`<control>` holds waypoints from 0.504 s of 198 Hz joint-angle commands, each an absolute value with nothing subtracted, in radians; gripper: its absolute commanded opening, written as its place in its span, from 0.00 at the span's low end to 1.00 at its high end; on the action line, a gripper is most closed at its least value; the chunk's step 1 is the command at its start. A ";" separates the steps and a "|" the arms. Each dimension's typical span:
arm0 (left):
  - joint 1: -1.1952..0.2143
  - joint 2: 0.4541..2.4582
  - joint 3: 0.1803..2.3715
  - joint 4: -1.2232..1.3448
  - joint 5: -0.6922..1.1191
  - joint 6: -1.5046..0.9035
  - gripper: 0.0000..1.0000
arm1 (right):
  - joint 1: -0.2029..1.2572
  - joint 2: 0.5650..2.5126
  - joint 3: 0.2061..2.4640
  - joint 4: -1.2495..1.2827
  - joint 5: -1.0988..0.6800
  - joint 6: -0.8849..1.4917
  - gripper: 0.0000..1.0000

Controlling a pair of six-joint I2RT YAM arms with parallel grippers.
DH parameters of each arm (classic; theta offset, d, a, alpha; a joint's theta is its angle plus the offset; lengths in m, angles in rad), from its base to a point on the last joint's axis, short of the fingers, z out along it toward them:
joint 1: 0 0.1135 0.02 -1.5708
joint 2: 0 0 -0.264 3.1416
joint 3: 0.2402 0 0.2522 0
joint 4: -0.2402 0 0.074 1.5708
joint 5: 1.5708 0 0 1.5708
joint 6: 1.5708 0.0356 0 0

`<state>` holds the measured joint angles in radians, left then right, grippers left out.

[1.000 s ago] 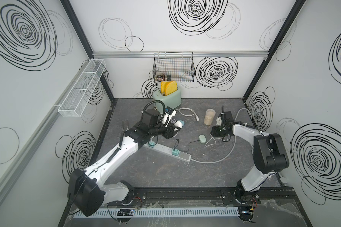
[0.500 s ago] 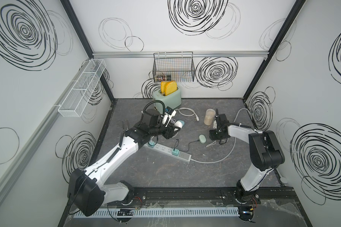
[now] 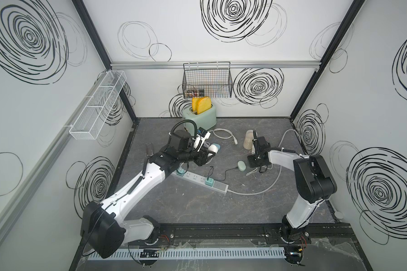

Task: Charge the bluetooth headset
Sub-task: Pick up the charging cable from the center of the board.

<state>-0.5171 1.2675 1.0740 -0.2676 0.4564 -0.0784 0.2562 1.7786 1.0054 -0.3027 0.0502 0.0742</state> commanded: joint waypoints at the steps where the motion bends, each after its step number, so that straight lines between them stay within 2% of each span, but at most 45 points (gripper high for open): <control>1: -0.522 1.262 1.080 -0.247 0.477 -0.074 0.32 | 0.261 1.803 0.991 -0.307 0.086 0.072 0.21; 26: -0.522 1.263 1.079 -0.245 0.479 -0.075 0.32 | 0.262 1.810 0.979 -0.295 0.101 0.071 0.22; 51: -0.522 1.265 1.078 -0.245 0.480 -0.075 0.32 | 0.265 1.808 0.965 -0.273 0.122 0.060 0.27; 100: -0.523 1.266 1.079 -0.245 0.479 -0.077 0.32 | 0.275 1.814 0.953 -0.248 0.133 0.038 0.19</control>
<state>-0.5171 1.2675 1.0740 -0.2676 0.4637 -0.0784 0.2657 1.7817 0.9855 -0.2321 0.1028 0.0616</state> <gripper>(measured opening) 0.449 0.208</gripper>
